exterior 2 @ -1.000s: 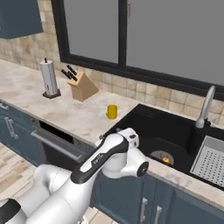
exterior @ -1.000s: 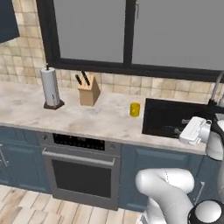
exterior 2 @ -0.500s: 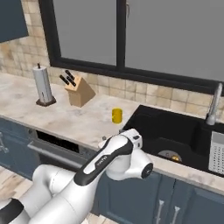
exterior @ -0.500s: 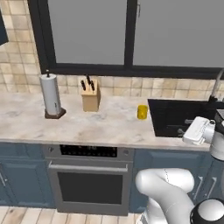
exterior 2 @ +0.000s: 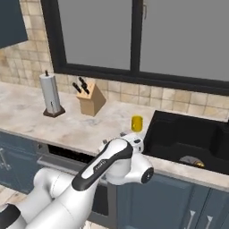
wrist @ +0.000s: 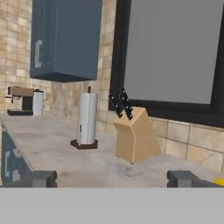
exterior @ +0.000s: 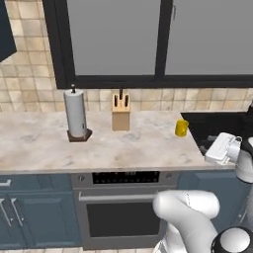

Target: Clear the mugs and bowl far away from the sink.

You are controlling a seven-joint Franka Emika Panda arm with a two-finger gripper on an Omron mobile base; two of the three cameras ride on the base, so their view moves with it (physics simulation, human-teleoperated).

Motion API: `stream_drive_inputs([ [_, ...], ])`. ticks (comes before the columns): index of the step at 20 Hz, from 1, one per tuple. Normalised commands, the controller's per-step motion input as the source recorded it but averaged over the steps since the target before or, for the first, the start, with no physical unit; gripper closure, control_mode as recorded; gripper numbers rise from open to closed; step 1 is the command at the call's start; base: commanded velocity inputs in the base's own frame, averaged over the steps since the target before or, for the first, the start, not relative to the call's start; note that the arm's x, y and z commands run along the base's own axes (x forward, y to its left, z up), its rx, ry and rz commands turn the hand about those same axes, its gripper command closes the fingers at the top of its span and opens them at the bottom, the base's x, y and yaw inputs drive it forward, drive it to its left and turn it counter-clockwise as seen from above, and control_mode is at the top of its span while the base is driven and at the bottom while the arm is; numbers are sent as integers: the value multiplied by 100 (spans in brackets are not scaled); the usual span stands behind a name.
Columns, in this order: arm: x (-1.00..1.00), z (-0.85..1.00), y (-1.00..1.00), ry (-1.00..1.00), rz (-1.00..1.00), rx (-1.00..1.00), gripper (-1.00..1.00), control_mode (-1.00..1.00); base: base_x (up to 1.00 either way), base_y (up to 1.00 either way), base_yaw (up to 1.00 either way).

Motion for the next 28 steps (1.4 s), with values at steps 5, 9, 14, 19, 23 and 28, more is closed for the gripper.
stream_drive_inputs([
  [5, 0, 0, 0, 0, 0, 0, -100, 100, 87, 0, -27],
  [9, 0, 0, 0, 0, 0, 0, -100, 100, 100, 0, -30],
  [14, 0, 0, 0, 0, 0, 0, -100, 100, 92, 0, -29],
  [19, 0, 0, 0, 0, 0, 0, -100, 100, 11, 0, -5],
  [23, 0, 0, 0, 0, 0, 0, -100, 100, 0, 0, 0],
  [28, 0, 0, 0, 0, 0, 0, -100, 100, 0, 0, 0],
])
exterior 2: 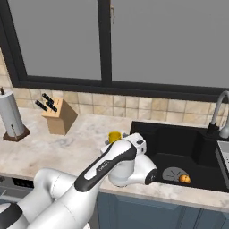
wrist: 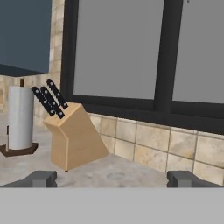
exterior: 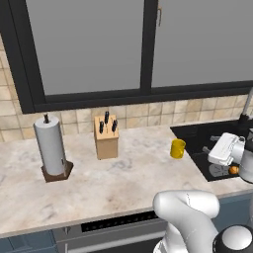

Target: Clear the mugs and bowl far away from the sink.

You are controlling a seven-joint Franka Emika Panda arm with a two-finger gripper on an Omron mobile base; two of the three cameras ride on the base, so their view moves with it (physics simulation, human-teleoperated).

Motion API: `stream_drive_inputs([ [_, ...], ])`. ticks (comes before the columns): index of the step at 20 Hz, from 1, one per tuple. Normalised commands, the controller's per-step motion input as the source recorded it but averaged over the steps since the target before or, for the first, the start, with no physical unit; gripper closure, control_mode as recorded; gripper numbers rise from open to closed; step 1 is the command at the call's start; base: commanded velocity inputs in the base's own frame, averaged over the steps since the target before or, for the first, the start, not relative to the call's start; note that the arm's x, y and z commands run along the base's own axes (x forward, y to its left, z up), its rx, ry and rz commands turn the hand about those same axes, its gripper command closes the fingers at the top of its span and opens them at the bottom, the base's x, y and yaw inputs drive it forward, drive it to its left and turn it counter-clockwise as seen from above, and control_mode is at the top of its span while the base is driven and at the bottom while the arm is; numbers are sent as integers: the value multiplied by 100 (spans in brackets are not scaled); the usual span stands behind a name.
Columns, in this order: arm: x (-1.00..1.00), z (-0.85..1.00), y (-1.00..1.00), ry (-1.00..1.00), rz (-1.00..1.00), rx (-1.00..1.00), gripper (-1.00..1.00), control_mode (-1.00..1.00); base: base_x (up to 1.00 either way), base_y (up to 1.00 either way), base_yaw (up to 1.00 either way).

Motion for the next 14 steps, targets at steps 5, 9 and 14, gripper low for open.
stream_drive_inputs([
  [5, 0, 0, 0, 0, 0, 0, -100, 100, 0, 0, 0],
  [9, 3, 0, 0, 9, 0, 0, -100, -100, 2, 0, 0],
  [14, 0, 0, 0, 30, -10, 0, -100, -100, 0, 0, 0],
])
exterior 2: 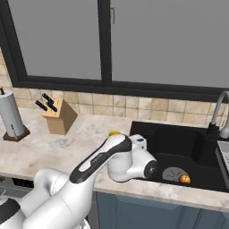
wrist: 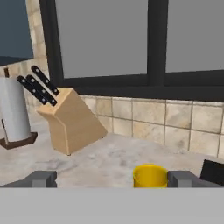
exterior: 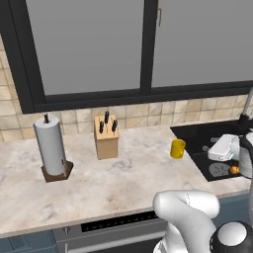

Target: Clear the mugs and bowl far away from the sink.

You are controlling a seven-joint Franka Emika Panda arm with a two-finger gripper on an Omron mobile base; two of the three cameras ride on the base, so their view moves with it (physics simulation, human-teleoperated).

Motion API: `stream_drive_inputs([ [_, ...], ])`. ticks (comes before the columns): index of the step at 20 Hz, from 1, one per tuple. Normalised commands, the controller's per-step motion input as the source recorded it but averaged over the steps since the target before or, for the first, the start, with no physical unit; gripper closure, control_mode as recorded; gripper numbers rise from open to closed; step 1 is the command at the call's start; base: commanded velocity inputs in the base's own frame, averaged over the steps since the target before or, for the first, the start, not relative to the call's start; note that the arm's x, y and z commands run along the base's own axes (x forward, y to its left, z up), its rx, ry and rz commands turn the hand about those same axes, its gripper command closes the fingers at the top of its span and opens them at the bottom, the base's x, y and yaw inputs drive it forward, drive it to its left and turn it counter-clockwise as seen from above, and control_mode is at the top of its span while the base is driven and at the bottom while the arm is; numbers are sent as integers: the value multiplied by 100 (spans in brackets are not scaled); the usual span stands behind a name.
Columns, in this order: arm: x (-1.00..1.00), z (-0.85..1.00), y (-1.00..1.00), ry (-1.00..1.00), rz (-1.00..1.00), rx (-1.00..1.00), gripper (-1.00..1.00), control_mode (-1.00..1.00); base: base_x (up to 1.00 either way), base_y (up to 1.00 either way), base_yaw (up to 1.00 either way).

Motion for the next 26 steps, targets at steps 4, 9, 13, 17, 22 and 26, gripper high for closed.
stream_drive_inputs([
  [4, 0, 2, 0, 26, -18, 0, -100, -100, 0, 0, 0],
  [9, 0, 0, 37, 21, -20, -3, -100, -100, 0, 0, 0],
  [13, 2, 0, 59, 28, -11, -9, -100, -100, 0, 0, 0],
  [17, 9, 0, 36, 36, -5, -6, -100, -100, 0, 0, 0],
  [22, 3, 0, 23, 34, -5, -4, -100, -100, 0, 0, 0],
  [26, 2, 0, 0, 31, -3, 0, -100, -100, 0, 0, 0],
])
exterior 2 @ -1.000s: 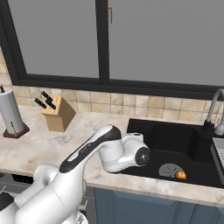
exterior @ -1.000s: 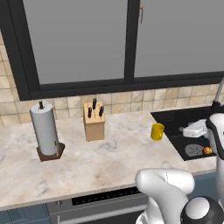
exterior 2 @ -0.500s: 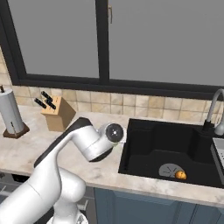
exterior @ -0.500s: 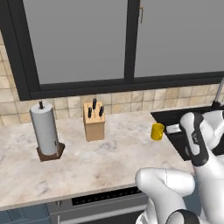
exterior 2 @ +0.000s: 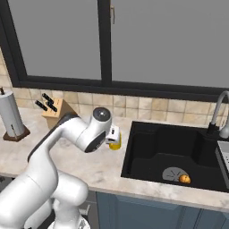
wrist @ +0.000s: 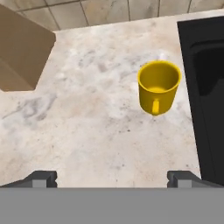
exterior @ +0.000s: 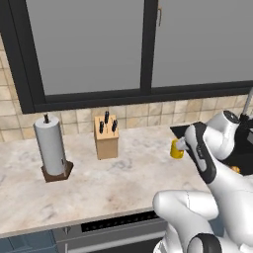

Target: Clear the mugs and bowl far away from the sink.

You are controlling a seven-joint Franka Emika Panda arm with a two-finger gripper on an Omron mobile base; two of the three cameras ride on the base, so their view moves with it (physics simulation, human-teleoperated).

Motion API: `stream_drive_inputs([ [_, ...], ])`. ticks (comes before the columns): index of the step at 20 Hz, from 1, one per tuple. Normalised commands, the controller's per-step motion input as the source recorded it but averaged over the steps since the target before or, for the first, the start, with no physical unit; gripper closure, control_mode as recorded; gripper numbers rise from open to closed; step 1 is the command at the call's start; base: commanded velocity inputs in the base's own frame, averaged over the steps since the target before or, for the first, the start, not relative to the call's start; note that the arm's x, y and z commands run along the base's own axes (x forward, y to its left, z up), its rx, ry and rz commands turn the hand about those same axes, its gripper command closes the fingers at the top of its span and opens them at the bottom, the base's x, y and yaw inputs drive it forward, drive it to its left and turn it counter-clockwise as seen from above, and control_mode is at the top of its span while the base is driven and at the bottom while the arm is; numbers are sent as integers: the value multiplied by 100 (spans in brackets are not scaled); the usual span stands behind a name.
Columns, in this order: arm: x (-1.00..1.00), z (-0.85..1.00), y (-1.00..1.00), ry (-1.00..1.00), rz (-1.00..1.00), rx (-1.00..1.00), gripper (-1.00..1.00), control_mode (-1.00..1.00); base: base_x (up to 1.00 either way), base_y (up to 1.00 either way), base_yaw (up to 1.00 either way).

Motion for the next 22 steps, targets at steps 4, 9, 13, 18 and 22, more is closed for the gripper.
stream_drive_inputs([
  [4, 7, -2, 0, 22, 0, -3, -100, -100, 0, 0, 0],
  [9, 11, -19, -1, 11, -1, -9, -100, -100, 0, 0, 0],
  [13, 0, -31, -1, 2, -6, -14, -100, -100, 0, 0, 0],
  [18, 5, -34, -4, 0, -9, -4, -100, -100, 0, 0, 0],
  [22, 19, -23, -13, 0, -8, 0, -100, -100, 0, 0, 0],
])
